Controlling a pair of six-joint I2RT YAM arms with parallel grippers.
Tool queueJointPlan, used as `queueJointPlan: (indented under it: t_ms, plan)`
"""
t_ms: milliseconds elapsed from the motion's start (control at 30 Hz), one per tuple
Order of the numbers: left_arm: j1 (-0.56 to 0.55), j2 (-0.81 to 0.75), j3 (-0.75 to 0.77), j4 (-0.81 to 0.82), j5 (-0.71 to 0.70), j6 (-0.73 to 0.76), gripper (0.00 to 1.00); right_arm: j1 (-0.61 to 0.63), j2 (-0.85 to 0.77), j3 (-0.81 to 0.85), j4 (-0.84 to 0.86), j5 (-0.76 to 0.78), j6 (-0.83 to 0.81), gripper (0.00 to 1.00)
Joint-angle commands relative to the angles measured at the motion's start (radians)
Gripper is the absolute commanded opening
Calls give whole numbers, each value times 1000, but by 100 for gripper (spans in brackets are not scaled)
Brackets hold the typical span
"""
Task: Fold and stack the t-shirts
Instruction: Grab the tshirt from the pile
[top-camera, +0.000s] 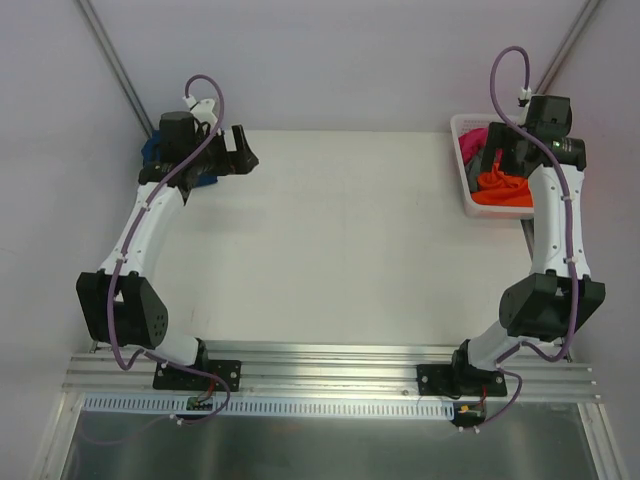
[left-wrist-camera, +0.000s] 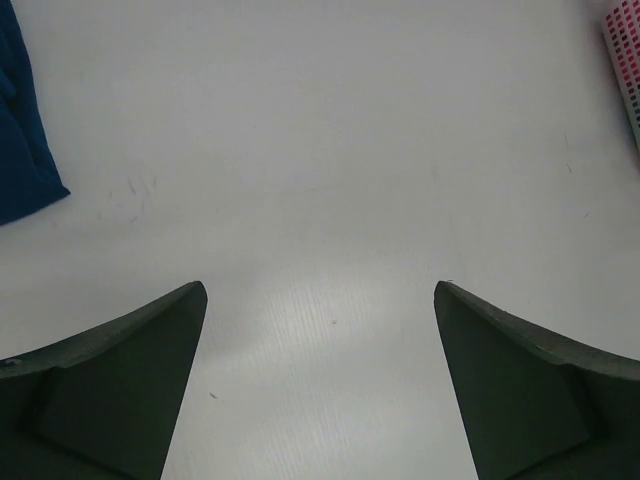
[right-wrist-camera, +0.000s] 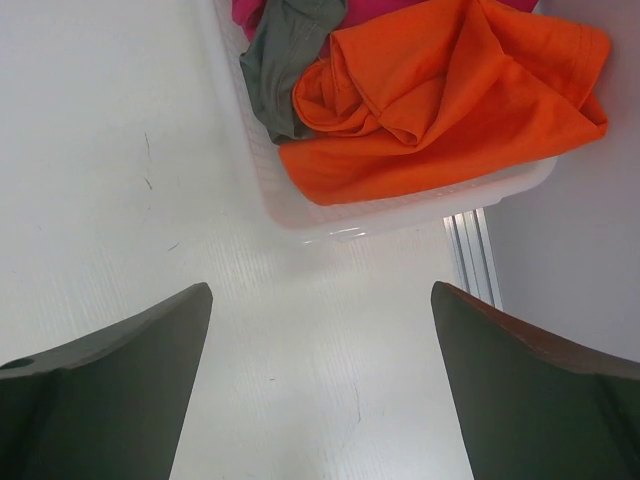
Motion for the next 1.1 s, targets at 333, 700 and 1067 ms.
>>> queueJointPlan:
  t_ms: [333,700,1067]
  plan:
    - [-101,60,133,12,-33,137,99,9,-109,-34,27,-51,16,97]
    - [-101,74,144,12,-28,91,99,-11,91,153,7,113,-54,99]
    - [-102,55,98,-6,81,103,99,-25,367,286,18,104,-70,93]
